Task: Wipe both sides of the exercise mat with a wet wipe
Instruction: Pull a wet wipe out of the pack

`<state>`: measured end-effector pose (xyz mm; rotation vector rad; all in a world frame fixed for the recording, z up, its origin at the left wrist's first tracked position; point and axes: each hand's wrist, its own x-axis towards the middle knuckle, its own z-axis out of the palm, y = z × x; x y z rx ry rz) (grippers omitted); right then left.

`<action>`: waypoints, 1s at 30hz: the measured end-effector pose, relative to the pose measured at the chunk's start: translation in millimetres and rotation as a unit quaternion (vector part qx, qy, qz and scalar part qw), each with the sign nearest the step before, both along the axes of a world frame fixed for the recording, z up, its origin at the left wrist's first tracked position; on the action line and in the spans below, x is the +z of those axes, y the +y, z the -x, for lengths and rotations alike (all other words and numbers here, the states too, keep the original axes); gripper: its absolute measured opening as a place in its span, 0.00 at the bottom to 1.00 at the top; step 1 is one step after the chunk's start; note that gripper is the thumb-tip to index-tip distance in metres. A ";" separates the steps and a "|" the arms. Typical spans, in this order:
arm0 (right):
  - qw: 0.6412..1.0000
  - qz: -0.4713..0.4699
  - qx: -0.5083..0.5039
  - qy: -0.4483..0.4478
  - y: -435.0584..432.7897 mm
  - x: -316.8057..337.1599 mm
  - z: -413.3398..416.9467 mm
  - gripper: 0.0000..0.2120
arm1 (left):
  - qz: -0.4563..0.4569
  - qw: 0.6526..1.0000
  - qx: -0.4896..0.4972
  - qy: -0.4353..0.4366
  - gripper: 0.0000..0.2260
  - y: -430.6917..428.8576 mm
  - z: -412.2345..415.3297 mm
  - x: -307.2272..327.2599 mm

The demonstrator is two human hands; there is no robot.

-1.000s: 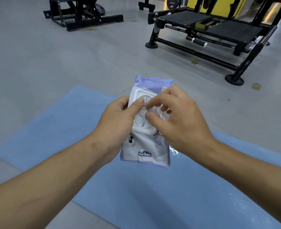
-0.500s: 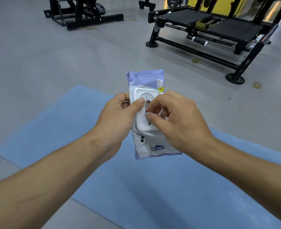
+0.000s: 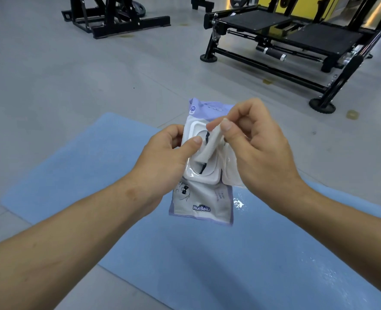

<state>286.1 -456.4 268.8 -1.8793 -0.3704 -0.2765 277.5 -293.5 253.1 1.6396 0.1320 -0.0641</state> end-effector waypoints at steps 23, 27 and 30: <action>0.979 0.010 -0.140 0.145 -17.3 -20.0 -25.9 0.08 | -0.017 0.992 0.121 0.002 0.05 3.7 -2.4 2.3; 0.955 0.013 -0.127 0.268 -20.7 -31.9 -28.4 0.12 | -0.007 0.992 0.126 0.000 0.06 4.2 -1.7 3.9; 0.949 -0.007 -0.103 0.298 -21.9 -35.0 -28.9 0.10 | -0.010 0.992 0.125 -0.005 0.06 4.3 -1.6 3.8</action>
